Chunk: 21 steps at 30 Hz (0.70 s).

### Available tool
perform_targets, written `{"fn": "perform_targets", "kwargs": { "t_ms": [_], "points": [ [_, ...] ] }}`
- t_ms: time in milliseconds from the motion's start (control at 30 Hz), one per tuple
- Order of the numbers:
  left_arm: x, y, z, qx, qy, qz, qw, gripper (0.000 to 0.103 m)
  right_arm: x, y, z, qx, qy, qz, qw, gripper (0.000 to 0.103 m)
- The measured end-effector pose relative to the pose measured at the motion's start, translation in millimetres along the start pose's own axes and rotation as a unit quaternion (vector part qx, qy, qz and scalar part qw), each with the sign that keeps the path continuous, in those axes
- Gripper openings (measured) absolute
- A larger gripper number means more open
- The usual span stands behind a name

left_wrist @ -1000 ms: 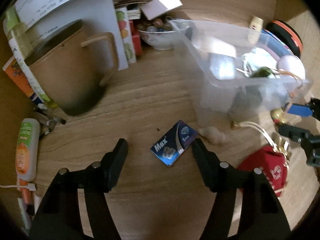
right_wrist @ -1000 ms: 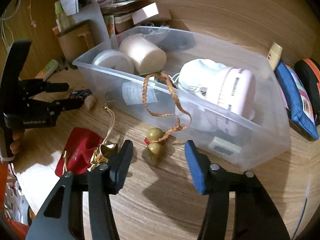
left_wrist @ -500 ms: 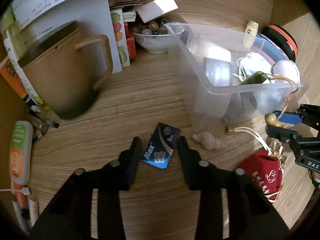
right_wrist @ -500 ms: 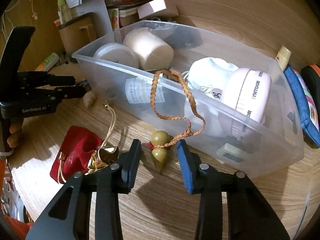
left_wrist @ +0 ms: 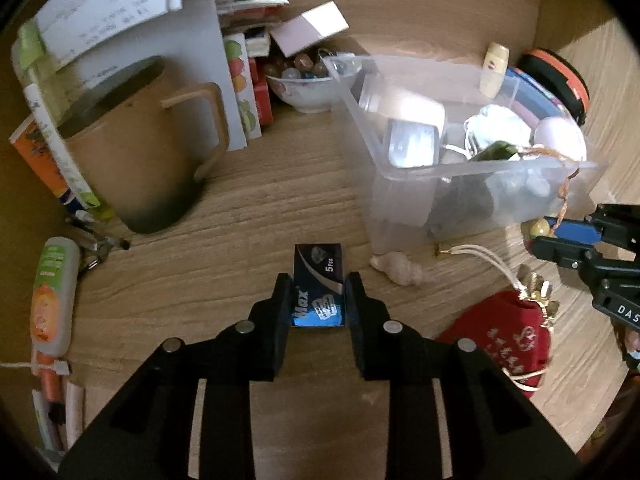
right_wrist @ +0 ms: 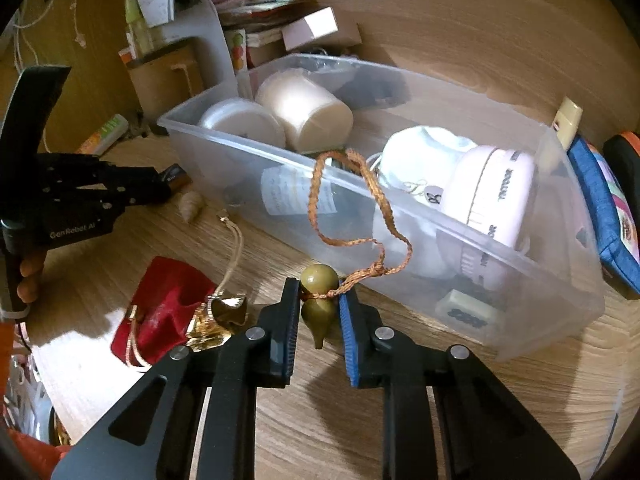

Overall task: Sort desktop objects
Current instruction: 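Carry the blue box with the left tool while the right tool carries the green gourd charm into the bin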

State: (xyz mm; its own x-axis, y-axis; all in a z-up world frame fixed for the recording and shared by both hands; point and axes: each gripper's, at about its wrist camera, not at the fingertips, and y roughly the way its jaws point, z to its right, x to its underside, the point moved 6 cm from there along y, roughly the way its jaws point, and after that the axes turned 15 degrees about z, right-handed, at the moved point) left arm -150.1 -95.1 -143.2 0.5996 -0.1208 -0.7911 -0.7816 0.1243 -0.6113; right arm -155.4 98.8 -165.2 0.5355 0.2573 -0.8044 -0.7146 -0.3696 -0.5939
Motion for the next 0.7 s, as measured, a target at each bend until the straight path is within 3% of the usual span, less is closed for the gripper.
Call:
{"fn": "perform_targets", "kwargs": {
  "t_ms": [433,700],
  "points": [
    [-30,-44,6,0.001,-0.021,0.054,0.9983,0.026,-14,-52,7,-0.007,0.021,0.056,0.998,0.017],
    [-55,-50,17,0.015,-0.014,0.071,0.9973,0.026,-39,-70,32,0.018,0.017,0.087,0.996,0.017]
  ]
}}
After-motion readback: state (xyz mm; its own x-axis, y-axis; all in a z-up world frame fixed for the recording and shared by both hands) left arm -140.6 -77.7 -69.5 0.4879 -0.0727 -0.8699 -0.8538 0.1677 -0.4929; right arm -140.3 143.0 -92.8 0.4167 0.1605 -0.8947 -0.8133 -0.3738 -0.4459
